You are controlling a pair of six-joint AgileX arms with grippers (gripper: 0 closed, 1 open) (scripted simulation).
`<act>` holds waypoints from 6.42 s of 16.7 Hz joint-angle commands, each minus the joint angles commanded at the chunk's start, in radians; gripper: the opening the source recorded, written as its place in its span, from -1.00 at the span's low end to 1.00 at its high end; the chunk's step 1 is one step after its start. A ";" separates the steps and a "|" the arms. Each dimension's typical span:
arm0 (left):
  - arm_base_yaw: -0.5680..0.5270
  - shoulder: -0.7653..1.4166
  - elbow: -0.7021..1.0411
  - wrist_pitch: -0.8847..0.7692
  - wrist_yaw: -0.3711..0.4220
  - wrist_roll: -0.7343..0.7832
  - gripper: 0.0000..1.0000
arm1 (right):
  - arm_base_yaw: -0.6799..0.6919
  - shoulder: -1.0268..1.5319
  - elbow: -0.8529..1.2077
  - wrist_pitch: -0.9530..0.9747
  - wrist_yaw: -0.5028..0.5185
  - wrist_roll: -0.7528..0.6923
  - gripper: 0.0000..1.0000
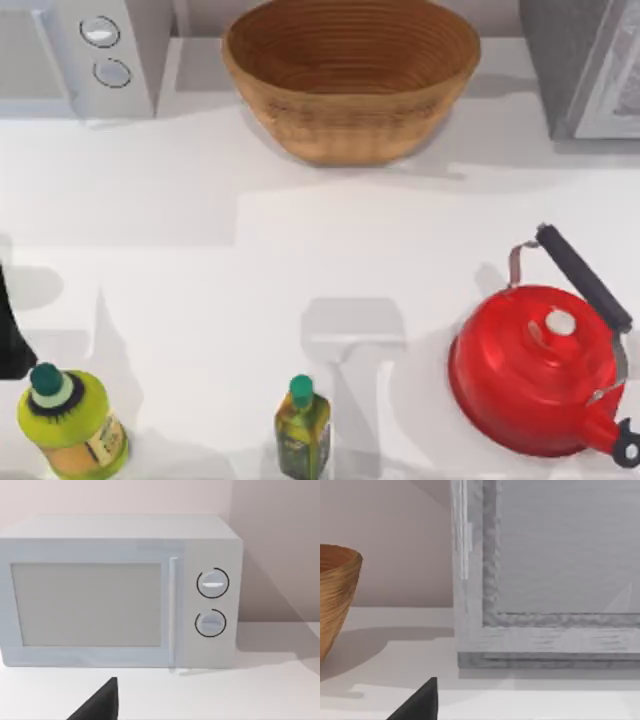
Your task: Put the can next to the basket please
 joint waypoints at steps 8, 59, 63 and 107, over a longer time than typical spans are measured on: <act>-0.009 0.204 0.201 -0.117 0.000 0.125 1.00 | 0.000 0.000 0.000 0.000 0.000 0.000 1.00; 0.186 2.015 1.456 -1.014 0.001 0.998 -0.36 | 0.000 0.000 0.000 0.000 0.000 0.000 1.00; 0.186 2.015 1.456 -1.014 0.001 0.998 -0.96 | 0.000 0.000 0.000 0.000 0.000 0.000 1.00; -0.671 2.193 1.781 -1.161 0.004 -0.642 -1.00 | 0.000 0.000 0.000 0.000 0.000 0.000 1.00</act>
